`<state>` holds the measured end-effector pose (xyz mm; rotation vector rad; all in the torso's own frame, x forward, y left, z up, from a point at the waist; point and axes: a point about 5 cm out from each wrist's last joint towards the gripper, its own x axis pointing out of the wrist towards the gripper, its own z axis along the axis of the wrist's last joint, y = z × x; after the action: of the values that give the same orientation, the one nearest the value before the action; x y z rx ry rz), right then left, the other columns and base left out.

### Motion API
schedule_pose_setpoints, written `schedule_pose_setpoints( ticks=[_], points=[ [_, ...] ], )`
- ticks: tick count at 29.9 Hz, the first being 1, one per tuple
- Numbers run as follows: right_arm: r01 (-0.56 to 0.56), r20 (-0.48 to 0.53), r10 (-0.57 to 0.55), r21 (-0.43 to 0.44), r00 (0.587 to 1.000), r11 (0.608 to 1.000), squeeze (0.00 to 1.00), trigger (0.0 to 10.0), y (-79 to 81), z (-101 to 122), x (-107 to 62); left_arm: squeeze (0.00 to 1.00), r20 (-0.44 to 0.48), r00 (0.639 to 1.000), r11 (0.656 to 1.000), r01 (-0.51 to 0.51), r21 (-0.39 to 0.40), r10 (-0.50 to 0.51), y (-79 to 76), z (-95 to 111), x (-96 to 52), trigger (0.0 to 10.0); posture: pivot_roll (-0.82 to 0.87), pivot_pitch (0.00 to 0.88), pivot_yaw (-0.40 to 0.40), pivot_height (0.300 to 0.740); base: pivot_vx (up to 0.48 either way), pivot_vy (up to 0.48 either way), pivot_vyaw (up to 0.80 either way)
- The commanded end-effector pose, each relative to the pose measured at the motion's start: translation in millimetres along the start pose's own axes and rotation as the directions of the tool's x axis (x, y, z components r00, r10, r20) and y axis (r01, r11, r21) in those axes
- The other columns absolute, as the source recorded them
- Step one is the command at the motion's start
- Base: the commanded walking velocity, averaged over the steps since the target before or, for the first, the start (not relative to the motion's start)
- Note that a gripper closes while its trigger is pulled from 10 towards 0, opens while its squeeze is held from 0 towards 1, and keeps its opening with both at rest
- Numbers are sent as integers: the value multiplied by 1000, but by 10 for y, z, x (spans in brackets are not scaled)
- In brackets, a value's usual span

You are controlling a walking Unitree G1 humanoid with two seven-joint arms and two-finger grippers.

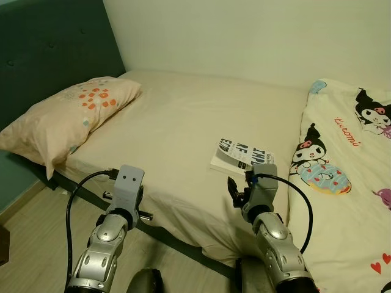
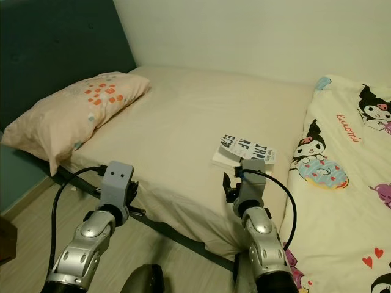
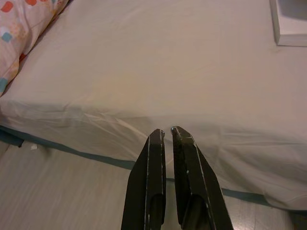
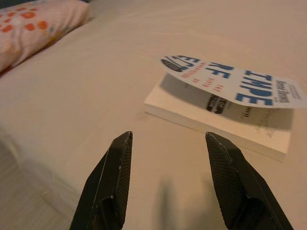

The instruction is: Clean up the room

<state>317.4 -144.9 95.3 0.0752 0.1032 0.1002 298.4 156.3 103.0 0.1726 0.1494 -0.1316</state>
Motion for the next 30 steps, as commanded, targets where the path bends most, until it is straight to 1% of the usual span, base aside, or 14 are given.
schedule_pose_setpoints(
  ticks=[1,2,3,4,5,8,12,16,17,19,20,23,25,30],
  points=[
    [37,-28,-36,27,999,999,0,10000,-58,-23,48,0,-8,1000,999,-23,22,23,114,-16,-17,10000,-43,136,95,596,0,0,0],
    [37,-28,-36,27,999,999,0,10000,-58,-23,48,0,-8,1000,999,-23,22,23,114,-16,-17,10000,-43,136,95,596,0,0,0],
    [83,-27,-83,31,996,996,322,10000,-161,32,125,0,17,999,999,-30,24,30,177,37,-6,10000,-36,156,92,596,0,0,0],
    [83,-27,-83,31,996,996,322,10000,-161,32,125,0,17,999,999,-30,24,30,177,37,-6,10000,-36,156,92,596,0,0,0],
    [130,-21,-129,75,991,989,1000,10000,-293,113,220,0,45,998,999,-40,33,39,265,100,4,10000,-27,179,86,596,0,0,0],
    [267,-51,-262,180,964,947,1000,10000,-628,314,414,0,119,992,998,-44,46,38,473,257,-8,10000,3,228,79,596,0,0,0],
    [319,-72,-311,254,948,913,1000,10000,-755,403,462,0,142,990,998,-33,52,25,544,320,-49,10000,34,272,66,596,0,0,0],
    [324,-79,-314,261,946,909,1000,10000,-787,476,499,0,146,989,997,-32,64,22,599,348,-98,10000,45,285,58,596,0,0,0],
    [295,-88,-283,199,955,934,714,10000,-708,469,521,0,129,991,998,-36,57,28,592,315,-119,10000,45,282,51,596,0,0,0],
    [274,-95,-261,156,961,949,714,10000,-651,461,535,0,117,993,998,-39,52,33,585,291,-134,10000,45,282,51,596,0,0,0],
    [226,-87,-217,118,972,967,0,10000,-546,450,556,0,95,994,998,-50,35,47,566,229,-153,10000,34,262,50,596,0,0,0],
    [58,-2,-58,87,998,995,0,10000,-165,448,565,0,44,997,996,-64,-62,67,414,67,-209,10000,7,205,41,596,0,0,0],
    [-18,30,15,101,999,995,0,10000,-13,434,535,0,49,997,996,-52,-74,56,316,50,-214,10000,-4,173,35,596,0,0,0],
    [-90,47,85,117,995,989,0,10000,164,293,364,0,50,998,998,-46,-53,49,125,31,-146,10000,-30,129,31,616,0,0,0]
  ],
)
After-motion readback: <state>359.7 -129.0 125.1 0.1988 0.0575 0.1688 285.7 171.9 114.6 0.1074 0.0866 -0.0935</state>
